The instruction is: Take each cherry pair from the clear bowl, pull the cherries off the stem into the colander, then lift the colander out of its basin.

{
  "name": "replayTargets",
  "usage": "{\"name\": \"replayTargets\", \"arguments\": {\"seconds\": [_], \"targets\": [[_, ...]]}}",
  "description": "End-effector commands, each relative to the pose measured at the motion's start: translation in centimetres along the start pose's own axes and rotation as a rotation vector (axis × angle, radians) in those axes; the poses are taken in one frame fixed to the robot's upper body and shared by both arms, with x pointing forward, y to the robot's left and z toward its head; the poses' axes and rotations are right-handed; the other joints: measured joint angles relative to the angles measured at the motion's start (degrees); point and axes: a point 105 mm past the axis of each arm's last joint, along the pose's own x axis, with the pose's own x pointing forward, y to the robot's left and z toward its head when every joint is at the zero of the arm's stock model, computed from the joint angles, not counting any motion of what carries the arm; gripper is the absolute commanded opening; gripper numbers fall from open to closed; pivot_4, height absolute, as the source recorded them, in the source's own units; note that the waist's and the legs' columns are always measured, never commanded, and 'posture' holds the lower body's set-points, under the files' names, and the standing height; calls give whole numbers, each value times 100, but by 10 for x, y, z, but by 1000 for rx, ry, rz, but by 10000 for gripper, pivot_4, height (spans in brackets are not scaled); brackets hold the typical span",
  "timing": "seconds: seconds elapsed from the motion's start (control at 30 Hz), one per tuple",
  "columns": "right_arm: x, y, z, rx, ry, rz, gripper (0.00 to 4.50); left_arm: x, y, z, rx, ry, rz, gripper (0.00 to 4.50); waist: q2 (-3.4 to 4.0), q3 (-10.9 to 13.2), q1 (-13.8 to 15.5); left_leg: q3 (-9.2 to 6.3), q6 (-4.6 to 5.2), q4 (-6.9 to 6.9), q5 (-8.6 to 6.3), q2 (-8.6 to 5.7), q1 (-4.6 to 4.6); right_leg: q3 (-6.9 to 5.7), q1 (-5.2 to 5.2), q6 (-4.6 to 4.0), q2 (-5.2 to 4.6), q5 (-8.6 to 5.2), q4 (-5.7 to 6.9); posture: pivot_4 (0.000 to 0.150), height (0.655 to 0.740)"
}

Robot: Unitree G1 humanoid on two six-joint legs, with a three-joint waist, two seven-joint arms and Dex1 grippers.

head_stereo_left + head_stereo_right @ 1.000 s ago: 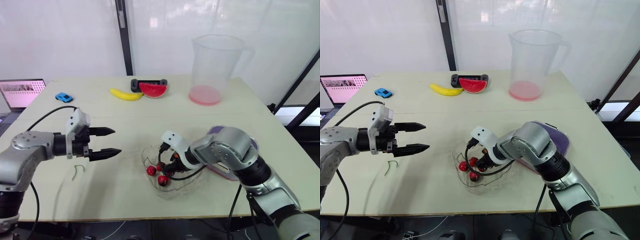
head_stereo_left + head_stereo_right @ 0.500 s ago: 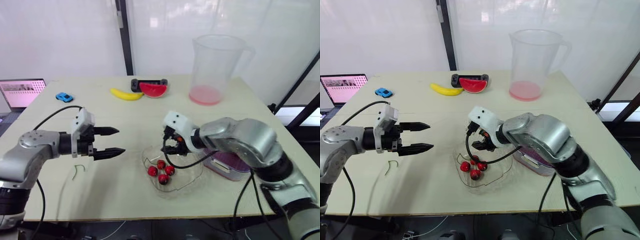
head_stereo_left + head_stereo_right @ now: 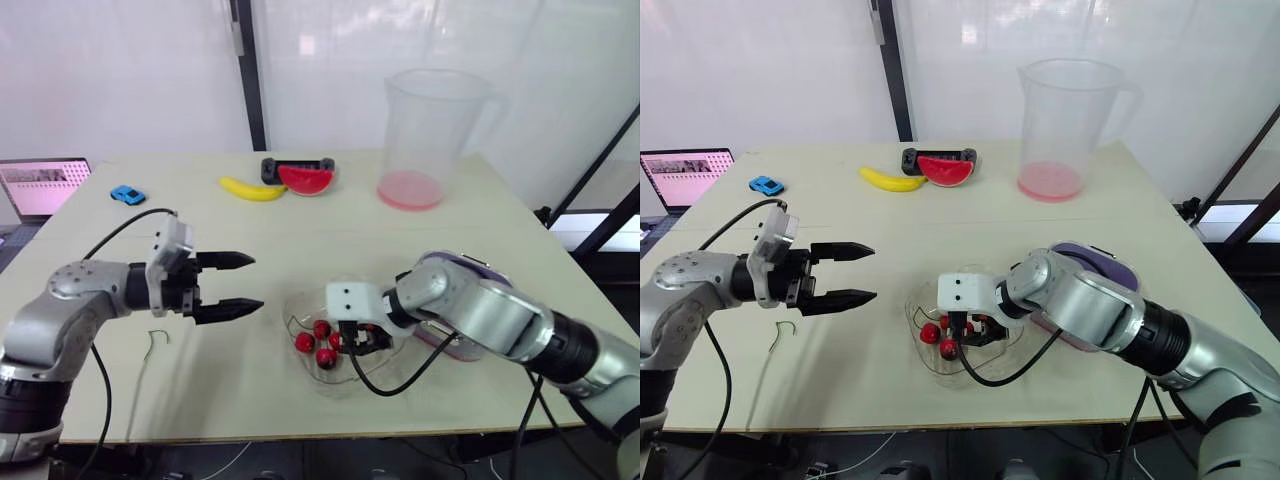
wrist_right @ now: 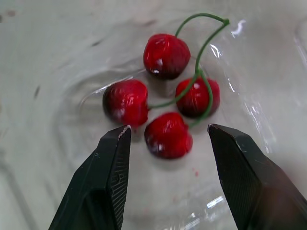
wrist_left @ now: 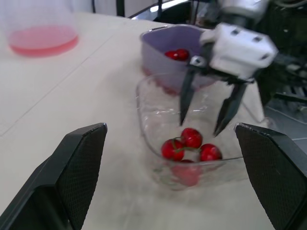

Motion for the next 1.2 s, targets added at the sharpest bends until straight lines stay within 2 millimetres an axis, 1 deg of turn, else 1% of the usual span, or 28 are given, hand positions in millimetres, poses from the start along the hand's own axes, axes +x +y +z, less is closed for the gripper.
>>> {"name": "replayTargets", "arguments": {"seconds": [0.03,0.1,0.4,0.6,0.67,0.73,0.83,0.97,1.07,1.17,1.2], "targets": [[-1,-8,4,-27,-3,-45,26881,-7,-3,12,58,-11,13,45000,0,0,-4,1,-1,1,1,-1,0,1,0,0,0,0,0,1500,7400],[2,-9,1,-24,8,-52,26881,-8,-3,11,56,-8,18,45000,0,0,-5,1,-2,1,1,-1,0,0,0,0,1,0,0,1500,7400],[9,-3,-6,-17,45,-37,26881,-10,-2,8,45,17,30,45000,0,0,-16,1,-2,0,1,-2,0,0,0,0,2,0,1,1500,7400],[13,-2,-8,-10,53,-47,26881,-8,0,9,38,17,31,45000,0,0,-17,1,-2,0,1,-2,0,0,-1,0,2,0,1,1500,7400],[16,-1,-9,10,51,-42,21794,-8,1,9,39,17,31,45000,0,0,-16,1,-2,0,1,-2,0,0,0,0,1,0,1,1500,7400],[16,-1,-10,12,50,-44,15760,-8,1,9,39,17,31,45000,0,0,-17,1,-2,0,1,-2,0,0,0,0,1,0,1,1500,7400],[13,-3,-7,6,41,-51,15760,-8,2,8,35,18,33,45000,0,0,-16,1,-2,0,1,-2,0,0,0,0,2,0,1,1500,7400],[-3,-6,-2,-3,17,-56,15760,-8,6,9,17,11,46,45000,0,0,-6,1,-2,1,1,-2,0,-1,0,0,2,0,1,1500,7400],[-27,-11,8,-7,-64,-64,15760,-7,14,13,-4,-22,84,45000,0,0,0,1,-2,2,1,-3,0,-1,2,0,1,0,0,1500,7400],[-42,-11,16,-37,-133,-68,15760,-7,20,17,-29,-51,113,45000,-2,-1,-8,0,-1,2,1,-3,0,-2,3,0,2,0,1,1500,7400],[-57,-24,23,-96,-185,-166,15760,-6,31,22,-55,-92,169,45000,-1,-1,-10,0,-1,2,0,-3,1,-2,4,0,2,0,1,1500,7400]]}}
